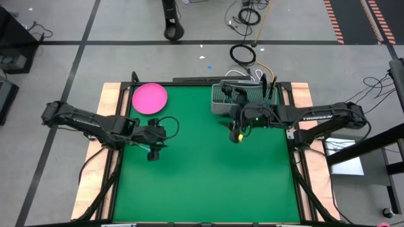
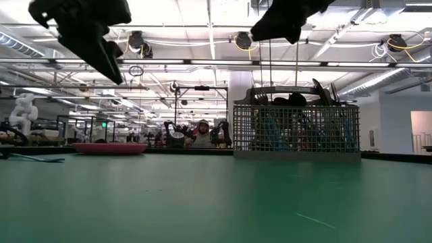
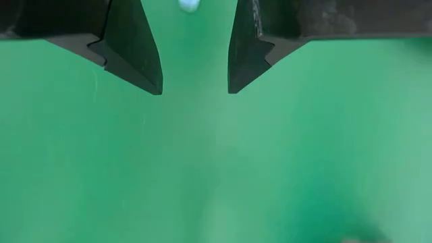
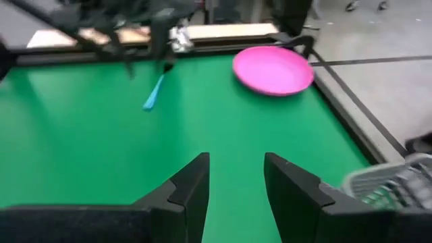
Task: Sort silverware
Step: Put the black fork into the cutlery rack with the other black forks
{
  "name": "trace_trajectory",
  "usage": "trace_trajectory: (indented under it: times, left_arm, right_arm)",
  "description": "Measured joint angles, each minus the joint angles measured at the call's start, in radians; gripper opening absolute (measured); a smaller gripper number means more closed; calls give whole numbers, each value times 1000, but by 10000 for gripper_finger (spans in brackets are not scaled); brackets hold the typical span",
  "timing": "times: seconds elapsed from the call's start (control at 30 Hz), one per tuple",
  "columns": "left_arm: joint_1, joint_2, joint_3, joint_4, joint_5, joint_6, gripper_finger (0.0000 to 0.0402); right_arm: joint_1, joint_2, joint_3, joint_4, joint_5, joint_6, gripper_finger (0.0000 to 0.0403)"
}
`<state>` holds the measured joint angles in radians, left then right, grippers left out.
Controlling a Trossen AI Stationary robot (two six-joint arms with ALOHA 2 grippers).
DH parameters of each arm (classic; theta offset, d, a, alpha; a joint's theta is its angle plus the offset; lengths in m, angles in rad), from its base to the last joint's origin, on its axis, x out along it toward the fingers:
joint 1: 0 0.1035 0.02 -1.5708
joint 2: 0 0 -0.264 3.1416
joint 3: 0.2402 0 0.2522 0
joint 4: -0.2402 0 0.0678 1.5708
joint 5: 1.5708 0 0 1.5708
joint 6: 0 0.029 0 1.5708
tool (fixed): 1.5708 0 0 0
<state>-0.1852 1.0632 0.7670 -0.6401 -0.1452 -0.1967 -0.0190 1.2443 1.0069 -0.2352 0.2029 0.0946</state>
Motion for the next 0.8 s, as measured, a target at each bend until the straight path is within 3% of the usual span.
trace_trajectory:
  times: [0.2,0.43,0.8]
  left_arm:
    - [26,92,132,-311,18,-42,171]
    - [88,336,137,-575,93,-27,171]
    - [62,618,132,-622,110,127,171]
  right_arm:
    - [79,63,0,27,3,-49,130]
    - [123,156,0,43,4,-79,130]
    - [133,211,0,45,4,-111,130]
